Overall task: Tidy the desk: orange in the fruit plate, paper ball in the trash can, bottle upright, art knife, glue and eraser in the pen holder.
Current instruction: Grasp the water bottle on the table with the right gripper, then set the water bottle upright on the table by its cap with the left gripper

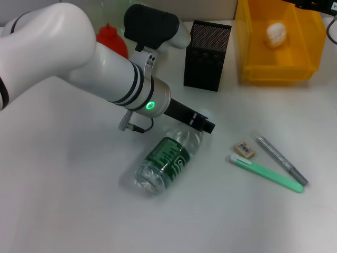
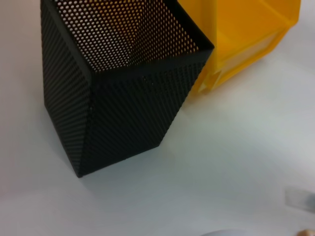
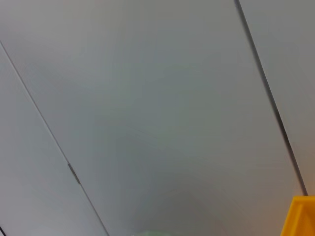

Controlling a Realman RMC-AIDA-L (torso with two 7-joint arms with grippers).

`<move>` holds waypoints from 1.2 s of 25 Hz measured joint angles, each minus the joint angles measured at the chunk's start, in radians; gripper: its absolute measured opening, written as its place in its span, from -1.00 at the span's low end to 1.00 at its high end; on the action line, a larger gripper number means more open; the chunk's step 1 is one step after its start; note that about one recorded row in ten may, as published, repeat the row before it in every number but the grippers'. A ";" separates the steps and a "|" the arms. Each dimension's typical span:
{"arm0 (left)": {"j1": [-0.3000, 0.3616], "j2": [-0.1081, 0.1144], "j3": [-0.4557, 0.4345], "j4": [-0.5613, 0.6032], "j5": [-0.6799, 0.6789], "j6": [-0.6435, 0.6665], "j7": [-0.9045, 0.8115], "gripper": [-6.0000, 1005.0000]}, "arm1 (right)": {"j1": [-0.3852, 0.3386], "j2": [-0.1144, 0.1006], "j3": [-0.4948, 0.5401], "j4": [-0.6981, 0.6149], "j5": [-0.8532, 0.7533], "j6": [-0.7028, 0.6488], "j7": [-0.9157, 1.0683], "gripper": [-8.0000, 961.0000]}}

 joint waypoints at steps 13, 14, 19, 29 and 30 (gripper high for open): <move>0.008 0.000 0.000 -0.013 0.008 -0.011 0.080 -0.12 | 0.007 0.003 0.000 0.013 0.015 0.001 -0.005 0.49; 0.015 0.000 -0.004 -0.003 0.006 -0.006 0.102 -0.11 | 0.008 0.003 0.002 0.022 0.017 0.001 -0.011 0.49; 0.075 0.002 -0.125 0.052 -0.040 0.048 0.236 -0.10 | 0.010 0.003 0.011 0.044 0.024 0.000 -0.020 0.49; 0.293 0.009 -0.455 0.130 -0.328 0.139 0.641 -0.09 | 0.002 0.001 0.001 0.106 0.108 -0.045 -0.087 0.49; 0.293 0.009 -0.455 0.130 -0.328 0.139 0.641 -0.08 | 0.002 0.001 0.001 0.106 0.108 -0.045 -0.087 0.49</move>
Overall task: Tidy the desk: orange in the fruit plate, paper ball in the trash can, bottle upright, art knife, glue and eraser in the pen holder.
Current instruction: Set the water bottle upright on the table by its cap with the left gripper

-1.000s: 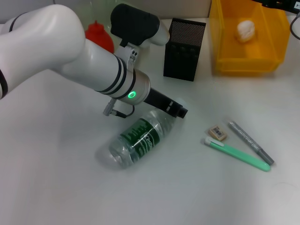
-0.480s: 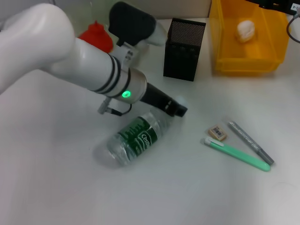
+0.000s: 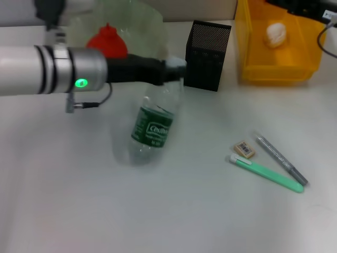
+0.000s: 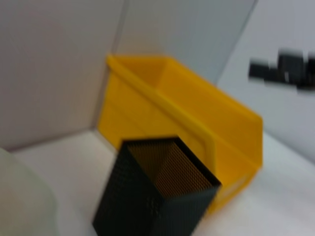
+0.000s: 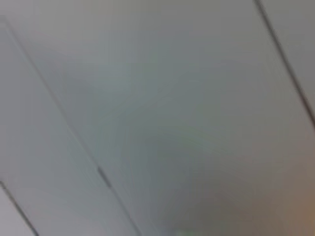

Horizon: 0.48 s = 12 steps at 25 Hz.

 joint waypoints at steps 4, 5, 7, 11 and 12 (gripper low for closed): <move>0.086 0.001 -0.066 -0.004 -0.157 0.034 0.169 -0.08 | 0.007 0.000 -0.001 0.030 0.002 -0.029 -0.022 0.49; 0.086 0.001 -0.066 -0.004 -0.157 0.034 0.169 -0.07 | 0.007 0.000 -0.001 0.030 0.002 -0.029 -0.022 0.49; 0.128 0.002 -0.094 -0.003 -0.206 0.044 0.229 -0.07 | 0.011 0.001 -0.013 0.048 0.002 -0.040 -0.034 0.49; 0.164 0.002 -0.110 -0.007 -0.256 0.047 0.300 -0.06 | 0.012 0.001 -0.040 0.061 0.003 -0.043 -0.045 0.49; 0.174 0.002 -0.113 -0.009 -0.272 0.048 0.324 -0.06 | 0.012 0.002 -0.048 0.065 0.003 -0.043 -0.046 0.49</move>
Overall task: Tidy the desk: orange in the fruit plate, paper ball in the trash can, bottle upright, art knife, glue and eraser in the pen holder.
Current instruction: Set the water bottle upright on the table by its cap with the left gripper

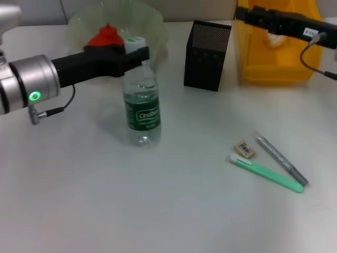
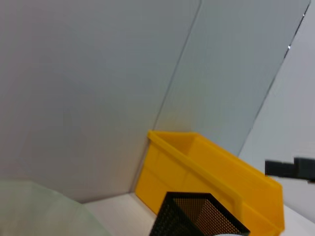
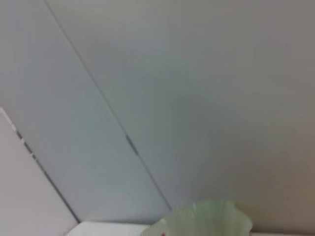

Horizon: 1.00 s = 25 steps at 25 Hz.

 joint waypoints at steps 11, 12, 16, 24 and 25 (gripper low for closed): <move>0.051 -0.001 -0.004 -0.007 -0.107 0.012 0.215 -0.04 | 0.001 0.001 -0.028 0.045 0.000 -0.001 -0.018 0.49; 0.051 -0.001 -0.005 -0.008 -0.107 0.009 0.230 -0.04 | 0.001 0.001 -0.028 0.054 0.000 -0.002 -0.024 0.49; 0.051 -0.001 -0.005 -0.024 -0.114 0.005 0.326 -0.03 | 0.000 0.001 -0.028 0.066 0.000 -0.010 -0.027 0.49; 0.058 -0.003 -0.011 -0.102 -0.206 0.016 0.474 -0.02 | -0.014 -0.002 -0.028 0.039 -0.004 -0.121 -0.022 0.49; 0.062 -0.003 -0.011 -0.108 -0.215 0.018 0.487 -0.02 | -0.014 -0.003 -0.028 0.032 -0.007 -0.132 -0.016 0.49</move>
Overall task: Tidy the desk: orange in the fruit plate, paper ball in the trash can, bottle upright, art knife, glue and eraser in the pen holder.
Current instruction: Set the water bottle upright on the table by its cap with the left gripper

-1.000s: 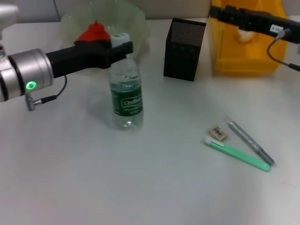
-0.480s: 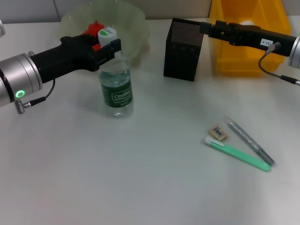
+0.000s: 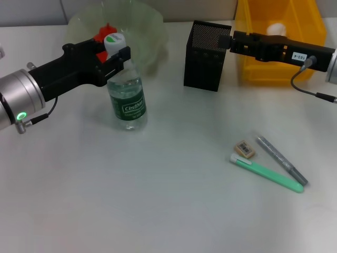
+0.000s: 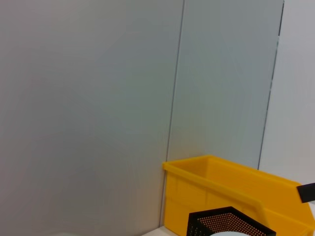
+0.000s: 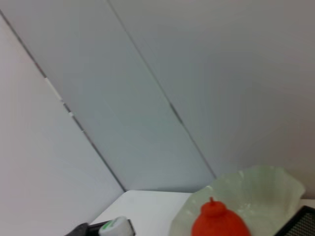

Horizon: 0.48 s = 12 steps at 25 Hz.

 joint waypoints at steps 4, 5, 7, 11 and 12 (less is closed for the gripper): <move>0.008 0.001 0.003 -0.002 -0.004 0.014 0.022 -0.01 | 0.000 -0.006 0.000 -0.069 -0.077 -0.066 0.071 0.49; 0.010 0.001 0.002 -0.003 -0.004 0.017 0.025 -0.01 | 0.000 -0.008 0.000 -0.102 -0.117 -0.088 0.101 0.48; 0.013 0.002 -0.001 -0.004 -0.004 0.030 0.037 0.00 | -0.003 -0.003 -0.001 -0.228 -0.251 -0.160 0.173 0.48; 0.017 0.003 -0.003 -0.007 0.002 0.039 0.041 0.01 | -0.014 0.006 -0.037 -0.368 -0.396 -0.208 0.258 0.48; 0.018 0.004 -0.008 -0.007 0.002 0.050 0.042 0.01 | -0.027 0.007 -0.095 -0.450 -0.466 -0.221 0.336 0.48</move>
